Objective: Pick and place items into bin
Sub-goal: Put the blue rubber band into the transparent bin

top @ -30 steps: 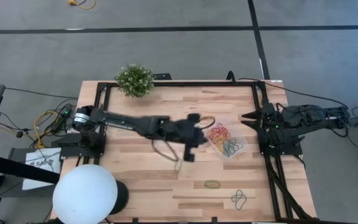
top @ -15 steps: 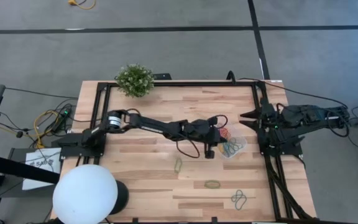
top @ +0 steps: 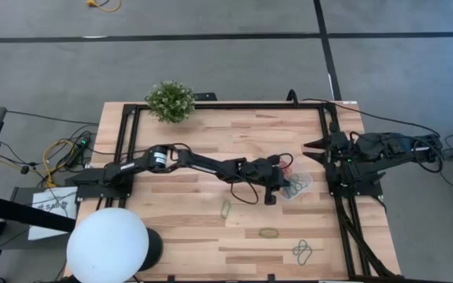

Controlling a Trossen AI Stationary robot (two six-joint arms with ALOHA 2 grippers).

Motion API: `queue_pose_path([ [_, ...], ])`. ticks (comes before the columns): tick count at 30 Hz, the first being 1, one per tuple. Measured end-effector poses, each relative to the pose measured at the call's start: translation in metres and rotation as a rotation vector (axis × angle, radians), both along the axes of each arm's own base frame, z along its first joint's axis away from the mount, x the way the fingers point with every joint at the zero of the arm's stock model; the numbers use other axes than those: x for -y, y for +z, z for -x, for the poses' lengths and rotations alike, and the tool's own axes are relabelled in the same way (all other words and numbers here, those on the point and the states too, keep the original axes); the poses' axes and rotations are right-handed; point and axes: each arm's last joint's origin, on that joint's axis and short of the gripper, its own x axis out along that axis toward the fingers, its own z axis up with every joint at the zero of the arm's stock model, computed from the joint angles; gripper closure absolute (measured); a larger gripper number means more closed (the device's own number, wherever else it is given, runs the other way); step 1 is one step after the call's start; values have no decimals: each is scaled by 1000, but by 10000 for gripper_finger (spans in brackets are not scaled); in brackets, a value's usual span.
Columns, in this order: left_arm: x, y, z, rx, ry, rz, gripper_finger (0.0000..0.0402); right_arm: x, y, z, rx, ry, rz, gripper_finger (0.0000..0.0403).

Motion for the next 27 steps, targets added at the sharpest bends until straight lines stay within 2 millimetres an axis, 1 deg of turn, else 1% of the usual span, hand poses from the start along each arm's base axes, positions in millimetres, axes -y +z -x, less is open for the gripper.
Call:
queue_pose_path([
  [6, 6, 6, -2, 56, -11, -1, 330, 0, 0, 0, 0, 0, 0, 274],
  [9, 11, 6, -1, 48, -8, 30, 310, 0, 0, 0, 1, -1, -3, 274],
  [13, 16, 9, 0, 40, 1, 90, 298, 0, 0, 0, 15, -27, -80, 274],
  [17, 20, 18, 1, 54, -23, 39, 296, 0, 1, 0, 29, -34, -107, 274],
  [20, 20, 20, 3, 5, -28, 23, 296, 0, 2, -1, 38, -34, -109, 274],
  [22, 20, 21, 3, -81, -30, 10, 296, 0, 3, -1, 53, -33, -113, 274],
  [24, 18, 26, 4, -176, -35, -37, 296, 0, 5, -1, 70, -32, -117, 274],
  [27, 16, 37, 5, -271, -11, -120, 296, 0, 6, -2, 80, -30, -99, 274],
])
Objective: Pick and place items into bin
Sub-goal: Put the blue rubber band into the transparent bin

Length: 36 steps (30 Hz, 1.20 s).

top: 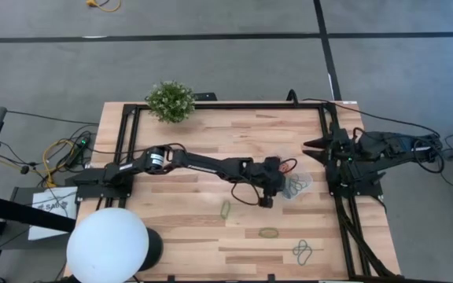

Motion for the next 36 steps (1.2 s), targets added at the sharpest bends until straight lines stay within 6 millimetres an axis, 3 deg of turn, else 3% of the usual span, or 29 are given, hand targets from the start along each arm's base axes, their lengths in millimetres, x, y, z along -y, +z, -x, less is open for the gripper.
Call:
queue_pose_path([
  [5, 3, 30, -3, 20, 1, 11, 297, 0, 0, 0, 0, 4, 18, 274],
  [10, 12, 46, 0, -44, -24, 35, 297, 1, 2, 0, 20, -24, 23, 274],
  [13, 15, 74, 11, -158, -24, 26, 297, 1, 1, 0, 11, -20, 24, 274],
  [17, 11, 104, 48, -274, 17, -53, 297, -1, 1, -2, 1, 27, 53, 274],
  [21, 4, 162, 95, -302, 189, -52, 297, -6, 4, -11, 5, 160, 113, 274],
  [26, -3, 213, 147, -294, 362, -29, 297, -15, -1, -30, -58, 313, 146, 274],
  [31, 1, 244, 188, -258, 500, -60, 297, -33, -31, -54, -350, 448, 92, 274],
  [36, 20, 245, 202, -220, 581, -147, 297, -68, -52, -67, -540, 738, -58, 274],
])
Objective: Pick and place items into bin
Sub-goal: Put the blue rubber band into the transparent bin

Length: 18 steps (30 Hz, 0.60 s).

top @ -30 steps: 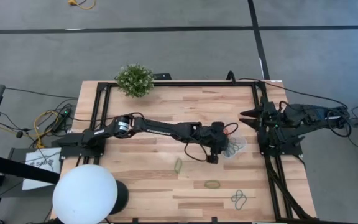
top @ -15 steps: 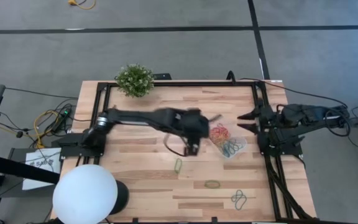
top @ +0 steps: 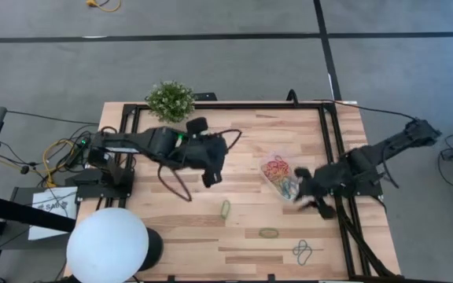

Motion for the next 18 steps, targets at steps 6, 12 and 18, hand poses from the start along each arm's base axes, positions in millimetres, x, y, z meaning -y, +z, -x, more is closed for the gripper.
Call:
queue_pose_path([
  [6, 24, -11, 8, -51, 71, -64, 297, -41, -20, 10, -336, 1, -47, 274],
  [12, 48, -16, 14, 14, 143, -64, 297, -72, -33, 15, -513, -76, -14, 274],
  [18, 67, -14, 21, 120, 197, -56, 297, -90, -62, 3, -565, -95, 88, 274],
])
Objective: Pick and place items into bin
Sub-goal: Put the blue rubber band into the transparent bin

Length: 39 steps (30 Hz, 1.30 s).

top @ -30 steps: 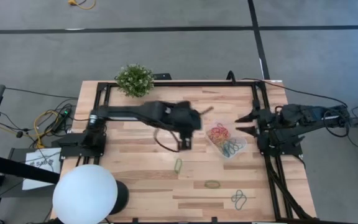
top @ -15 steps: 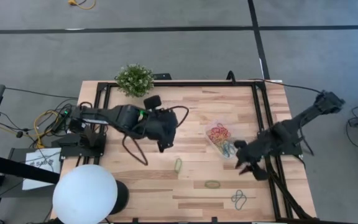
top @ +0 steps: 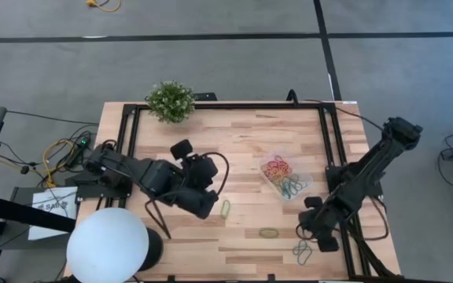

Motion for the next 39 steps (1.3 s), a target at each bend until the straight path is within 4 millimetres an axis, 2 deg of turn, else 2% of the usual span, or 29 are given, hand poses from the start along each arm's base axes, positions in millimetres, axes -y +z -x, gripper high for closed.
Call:
queue_pose_path([
  [4, 7, 1, 3, 33, 3, -41, 297, -15, -11, -11, 37, 9, -50, 274],
  [7, 8, 1, 4, 30, -4, -40, 297, -23, -16, -18, 48, -47, -100, 274],
  [13, 7, 2, 3, 24, -10, -99, 297, -34, -30, -15, -59, -206, -88, 274],
  [18, 3, 4, 2, 15, -10, -171, 297, -45, -44, -13, -61, -276, -77, 274],
  [21, -1, 4, 1, -12, -18, -199, 297, -47, -50, -14, -31, -314, -35, 274],
  [26, -9, 4, -2, -35, -11, -213, 297, -49, -63, -15, -85, -404, -7, 274],
  [30, -16, 4, -4, -44, 3, -218, 297, -52, -69, -12, -105, -407, 22, 279],
  [34, -20, 4, -6, -55, 9, -221, 297, -52, -68, -9, -86, -388, 36, 310],
  [39, -21, 3, -6, -59, 5, -207, 297, -50, -67, -9, -57, -313, 60, 387],
])
